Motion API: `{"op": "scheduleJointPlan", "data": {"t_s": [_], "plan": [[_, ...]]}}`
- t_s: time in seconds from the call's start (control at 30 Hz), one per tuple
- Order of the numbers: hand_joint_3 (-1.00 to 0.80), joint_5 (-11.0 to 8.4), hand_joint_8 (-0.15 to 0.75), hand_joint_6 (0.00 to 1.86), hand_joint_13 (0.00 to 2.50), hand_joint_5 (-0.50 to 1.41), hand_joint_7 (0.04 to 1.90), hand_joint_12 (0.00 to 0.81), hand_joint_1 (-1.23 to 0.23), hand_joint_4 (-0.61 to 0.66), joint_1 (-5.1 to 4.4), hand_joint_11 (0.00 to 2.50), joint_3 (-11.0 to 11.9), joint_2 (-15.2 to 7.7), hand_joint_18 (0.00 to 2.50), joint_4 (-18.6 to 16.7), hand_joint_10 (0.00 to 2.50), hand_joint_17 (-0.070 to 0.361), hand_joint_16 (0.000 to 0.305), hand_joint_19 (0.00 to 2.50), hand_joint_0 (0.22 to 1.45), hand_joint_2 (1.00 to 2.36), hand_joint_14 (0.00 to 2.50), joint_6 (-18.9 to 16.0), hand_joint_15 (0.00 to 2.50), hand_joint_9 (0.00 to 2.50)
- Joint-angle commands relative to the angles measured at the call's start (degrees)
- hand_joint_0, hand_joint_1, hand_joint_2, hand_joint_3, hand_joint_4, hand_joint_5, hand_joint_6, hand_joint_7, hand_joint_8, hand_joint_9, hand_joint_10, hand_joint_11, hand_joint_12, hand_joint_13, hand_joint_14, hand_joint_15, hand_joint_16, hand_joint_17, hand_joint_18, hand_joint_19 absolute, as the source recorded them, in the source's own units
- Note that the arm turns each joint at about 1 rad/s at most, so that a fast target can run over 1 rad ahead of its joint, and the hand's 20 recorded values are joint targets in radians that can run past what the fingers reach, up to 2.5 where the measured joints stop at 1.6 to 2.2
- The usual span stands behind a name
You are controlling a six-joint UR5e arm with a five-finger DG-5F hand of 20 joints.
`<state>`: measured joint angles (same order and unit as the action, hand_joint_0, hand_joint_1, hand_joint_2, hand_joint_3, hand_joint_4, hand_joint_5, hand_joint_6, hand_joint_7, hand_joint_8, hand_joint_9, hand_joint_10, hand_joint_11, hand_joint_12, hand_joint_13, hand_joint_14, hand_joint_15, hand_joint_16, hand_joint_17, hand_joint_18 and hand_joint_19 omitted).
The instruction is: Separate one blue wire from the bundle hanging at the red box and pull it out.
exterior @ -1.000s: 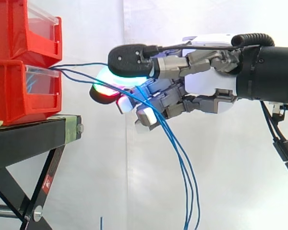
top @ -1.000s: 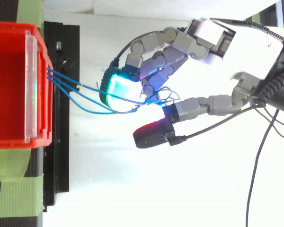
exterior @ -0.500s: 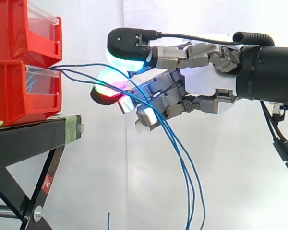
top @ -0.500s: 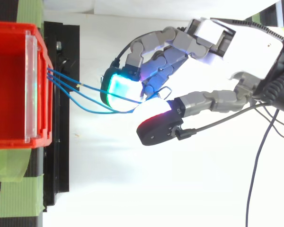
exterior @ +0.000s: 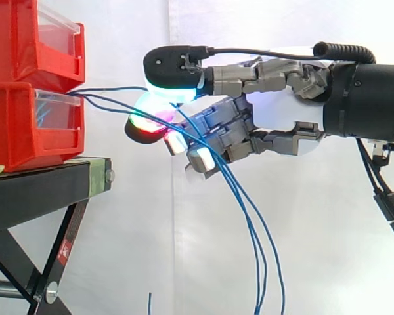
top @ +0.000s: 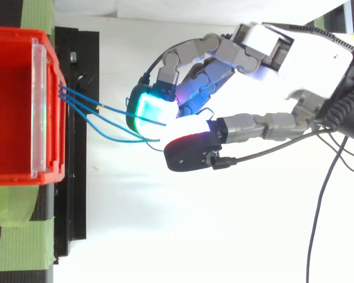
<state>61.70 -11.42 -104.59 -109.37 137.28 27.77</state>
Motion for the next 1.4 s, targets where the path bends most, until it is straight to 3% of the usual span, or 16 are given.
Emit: {"op": "scheduleJointPlan", "data": {"t_s": [0.0,0.43,0.77,0.97,1.37], "plan": [[-0.16,0.00,0.357,0.90,1.26,-0.19,0.98,0.413,-0.69,0.06,0.00,1.02,0.00,0.03,0.92,0.00,0.02,0.122,0.054,0.68,0.60,1.02,0.03,0.00,1.09,1.02],[-0.03,-0.27,0.330,0.88,1.22,-0.16,1.06,0.438,-0.76,-0.17,-0.26,0.95,0.00,0.03,0.94,0.00,0.02,0.123,0.055,0.63,0.61,1.02,0.03,0.00,1.02,1.13],[-0.03,-0.44,0.315,0.86,0.70,-0.14,1.10,0.442,-0.80,-0.16,-0.26,0.82,0.00,-0.06,0.70,0.00,0.02,0.127,0.057,0.52,0.61,1.02,0.02,0.00,0.57,1.01],[-0.02,-0.44,0.318,0.86,0.59,-0.14,1.12,0.437,-0.81,-0.15,-0.26,0.80,0.00,-0.06,0.62,0.00,0.01,0.132,0.059,0.48,0.60,1.02,0.02,0.00,0.48,0.96],[-0.01,-0.44,0.307,0.85,0.29,-0.13,1.14,0.433,-0.83,-0.17,-0.44,0.53,0.00,-0.06,0.34,0.00,0.01,0.139,0.062,0.30,0.60,1.01,0.01,0.00,0.29,0.65]]}}
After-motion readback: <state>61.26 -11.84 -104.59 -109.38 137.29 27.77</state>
